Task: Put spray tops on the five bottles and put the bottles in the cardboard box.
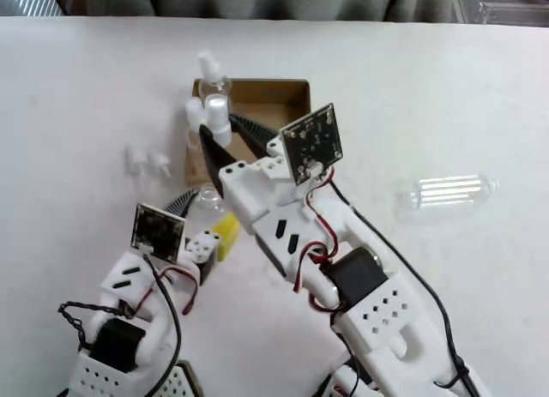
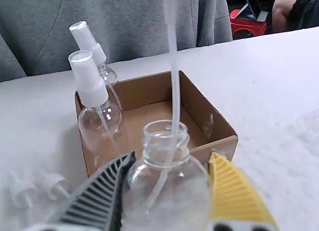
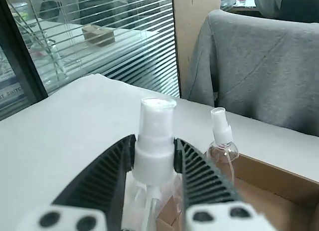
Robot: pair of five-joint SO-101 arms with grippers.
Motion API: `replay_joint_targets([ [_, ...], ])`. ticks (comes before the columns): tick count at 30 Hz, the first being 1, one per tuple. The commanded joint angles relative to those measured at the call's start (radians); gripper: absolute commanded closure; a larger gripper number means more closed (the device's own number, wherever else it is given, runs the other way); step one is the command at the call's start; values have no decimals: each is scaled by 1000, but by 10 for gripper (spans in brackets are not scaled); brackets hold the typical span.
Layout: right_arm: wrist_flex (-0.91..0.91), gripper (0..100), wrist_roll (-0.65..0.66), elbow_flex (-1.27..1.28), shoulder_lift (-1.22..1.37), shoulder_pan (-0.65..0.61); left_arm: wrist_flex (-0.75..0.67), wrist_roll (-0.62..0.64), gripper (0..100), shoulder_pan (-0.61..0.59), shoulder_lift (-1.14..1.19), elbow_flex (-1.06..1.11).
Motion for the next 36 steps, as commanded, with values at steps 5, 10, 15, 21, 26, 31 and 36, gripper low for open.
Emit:
replay_joint_targets([
  [5,-16,983,-5,40,-18,-35,-11,-9,980,-8,-13,-43],
  [10,-13,983,5,118,-94,-59,-11,-9,979,-8,-13,-43],
  [15,-13,983,5,186,-133,-91,-11,-9,979,-5,-13,-43],
  [21,47,981,-2,203,-139,-93,-11,-9,979,-8,-13,-43],
  [26,88,972,3,196,-140,-93,-11,-9,979,-8,-13,-43],
  [31,147,800,5,195,-142,-93,-11,-9,979,-8,-13,-43],
  [36,153,712,6,181,-220,-93,-11,-9,979,-8,-13,-43],
])
